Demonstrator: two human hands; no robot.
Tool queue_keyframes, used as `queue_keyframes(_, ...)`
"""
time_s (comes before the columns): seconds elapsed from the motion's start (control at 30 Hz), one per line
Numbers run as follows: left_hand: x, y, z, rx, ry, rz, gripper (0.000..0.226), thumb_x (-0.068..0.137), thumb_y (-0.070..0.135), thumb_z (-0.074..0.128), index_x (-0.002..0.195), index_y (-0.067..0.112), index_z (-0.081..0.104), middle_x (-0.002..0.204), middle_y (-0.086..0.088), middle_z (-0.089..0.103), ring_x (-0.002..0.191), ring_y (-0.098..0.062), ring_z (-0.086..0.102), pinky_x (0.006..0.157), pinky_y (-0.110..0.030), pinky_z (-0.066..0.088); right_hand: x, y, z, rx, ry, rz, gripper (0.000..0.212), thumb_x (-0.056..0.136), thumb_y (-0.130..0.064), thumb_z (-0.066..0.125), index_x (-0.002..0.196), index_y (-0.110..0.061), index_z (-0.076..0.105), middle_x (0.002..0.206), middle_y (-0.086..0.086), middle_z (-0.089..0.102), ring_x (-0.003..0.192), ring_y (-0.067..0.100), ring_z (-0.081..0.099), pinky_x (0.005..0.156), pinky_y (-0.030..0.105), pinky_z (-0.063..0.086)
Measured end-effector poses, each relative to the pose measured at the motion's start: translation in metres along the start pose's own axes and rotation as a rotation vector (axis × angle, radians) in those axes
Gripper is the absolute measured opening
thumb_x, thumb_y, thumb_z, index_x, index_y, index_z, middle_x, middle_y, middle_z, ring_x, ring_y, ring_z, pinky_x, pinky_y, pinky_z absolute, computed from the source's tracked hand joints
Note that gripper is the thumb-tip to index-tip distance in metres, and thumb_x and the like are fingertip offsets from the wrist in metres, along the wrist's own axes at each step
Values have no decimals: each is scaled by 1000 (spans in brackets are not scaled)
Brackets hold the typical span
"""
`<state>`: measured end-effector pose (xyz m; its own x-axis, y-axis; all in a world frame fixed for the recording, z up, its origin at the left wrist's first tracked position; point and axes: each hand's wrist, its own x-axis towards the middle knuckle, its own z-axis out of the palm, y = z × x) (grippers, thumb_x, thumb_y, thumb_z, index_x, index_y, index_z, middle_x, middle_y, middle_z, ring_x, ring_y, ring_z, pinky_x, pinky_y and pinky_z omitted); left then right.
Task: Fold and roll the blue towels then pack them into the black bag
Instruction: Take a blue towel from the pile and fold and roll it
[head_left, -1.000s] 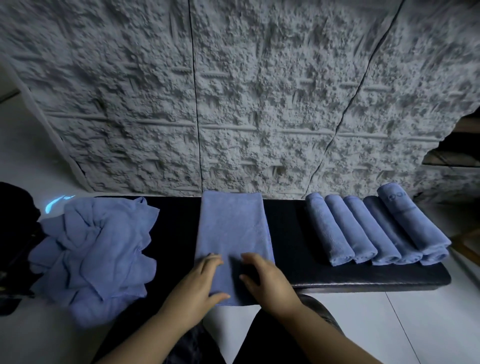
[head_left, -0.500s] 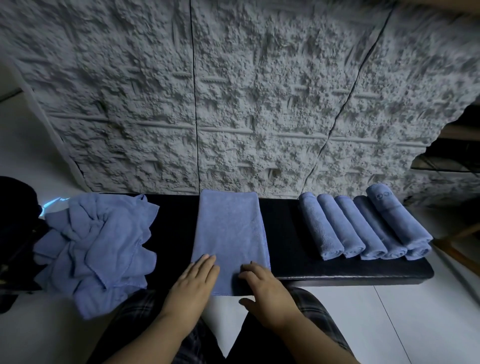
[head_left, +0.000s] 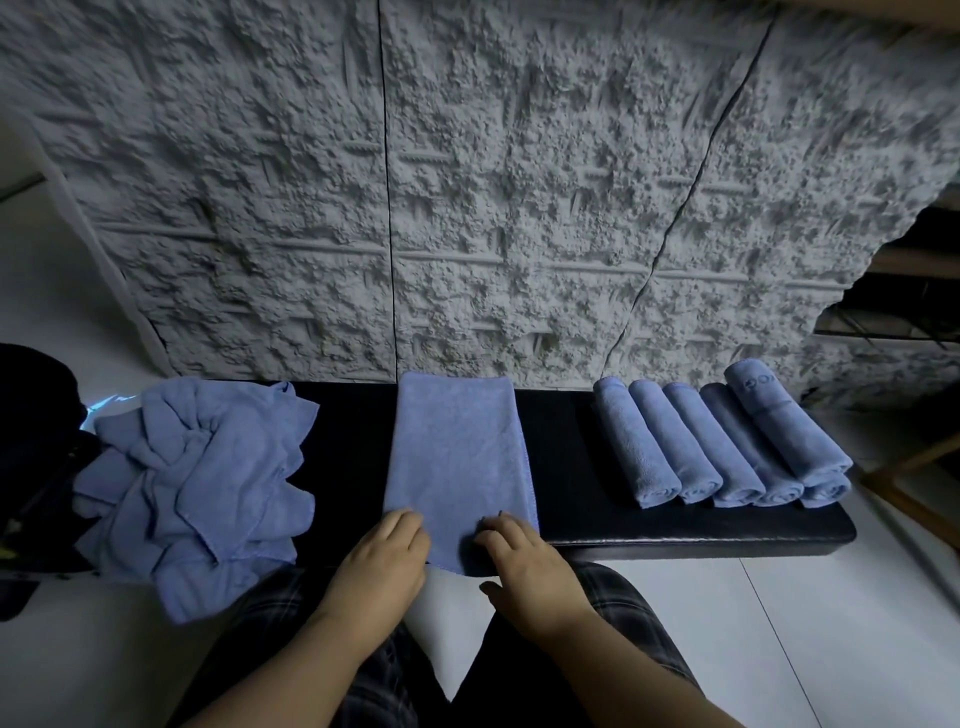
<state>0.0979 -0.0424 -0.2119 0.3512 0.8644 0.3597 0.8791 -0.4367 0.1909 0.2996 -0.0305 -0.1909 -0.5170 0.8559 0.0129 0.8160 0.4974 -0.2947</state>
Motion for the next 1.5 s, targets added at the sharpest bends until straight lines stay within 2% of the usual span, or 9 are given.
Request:
queue_keyframes(0.1, 2, 0, -3, -26, 20, -52, 17, 66, 12, 43, 67, 14, 60, 73, 2, 54, 68, -14, 58, 58, -19, 46, 2, -7, 5, -90, 43, -58, 73, 40, -36, 88, 103, -22, 55, 105, -8, 63, 99, 11, 63, 77, 17, 53)
queue_keyframes(0.2, 3, 0, -7, -97, 44, -162, 27, 74, 19, 37, 77, 15, 63, 77, 4, 57, 70, -13, 57, 58, -21, 48, 4, -10, 9, -124, 44, -96, 75, 43, -34, 87, 107, -24, 51, 98, -11, 63, 87, 8, 63, 69, 16, 52)
queue_keyframes(0.37, 1, -4, -8, -174, -2, -227, 27, 66, 3, 75, 86, 15, 62, 82, 5, 60, 71, -14, 59, 60, -19, 47, 9, -2, 8, -140, 141, 22, 52, 42, -17, 83, 88, -25, 61, 82, -9, 57, 70, 12, 58, 58, 18, 50)
queue_keyframes(0.63, 0, -4, -7, -26, -119, -189, 53, 37, -4, 79, 76, 19, 51, 76, 6, 50, 70, -15, 56, 53, -25, 49, 4, 18, -2, 133, 124, 147, 11, 79, -10, 60, 90, -9, 62, 91, 6, 61, 86, 25, 58, 70, 32, 46)
queue_keyframes(0.73, 1, -9, -6, -117, -91, -192, 41, 52, -1, 79, 75, 19, 51, 74, 7, 51, 70, -14, 53, 53, -26, 48, 2, 24, -10, 210, 104, 178, 39, 83, -37, 46, 92, -8, 70, 96, 5, 64, 92, 24, 55, 81, 24, 41)
queue_keyframes(0.83, -1, -20, -8, -272, -35, -183, 10, 82, 24, 61, 76, 20, 54, 77, 12, 51, 77, -4, 43, 64, -22, 44, 2, 29, -9, 215, 104, 208, 30, 91, -34, 55, 99, -10, 71, 102, 2, 61, 95, 20, 49, 84, 22, 37)
queue_keyframes(0.93, -1, -25, -8, -268, 16, -183, 30, 89, 35, 41, 75, 18, 61, 78, 9, 55, 78, -4, 40, 70, -23, 38, 4, 31, -8, 255, 98, 266, 24, 94, -29, 55, 103, -11, 68, 98, -3, 55, 94, 15, 43, 83, 21, 33)
queue_keyframes(1.3, -1, -21, -9, -339, 10, -523, 5, 90, 7, 58, 88, 10, 61, 77, 7, 52, 80, -18, 45, 67, -30, 37, 10, 24, -4, 419, 132, 459, 11, 96, -17, 49, 92, -10, 57, 92, 1, 56, 90, 21, 51, 75, 26, 37)
queue_keyframes(1.5, 4, -16, -13, -68, 22, -348, 48, 54, -14, 70, 71, 22, 43, 73, 7, 45, 69, -17, 40, 55, -31, 39, 13, 13, 0, 70, 291, 443, 21, 77, -11, 71, 81, -9, 50, 86, 9, 53, 77, 30, 52, 61, 41, 44)
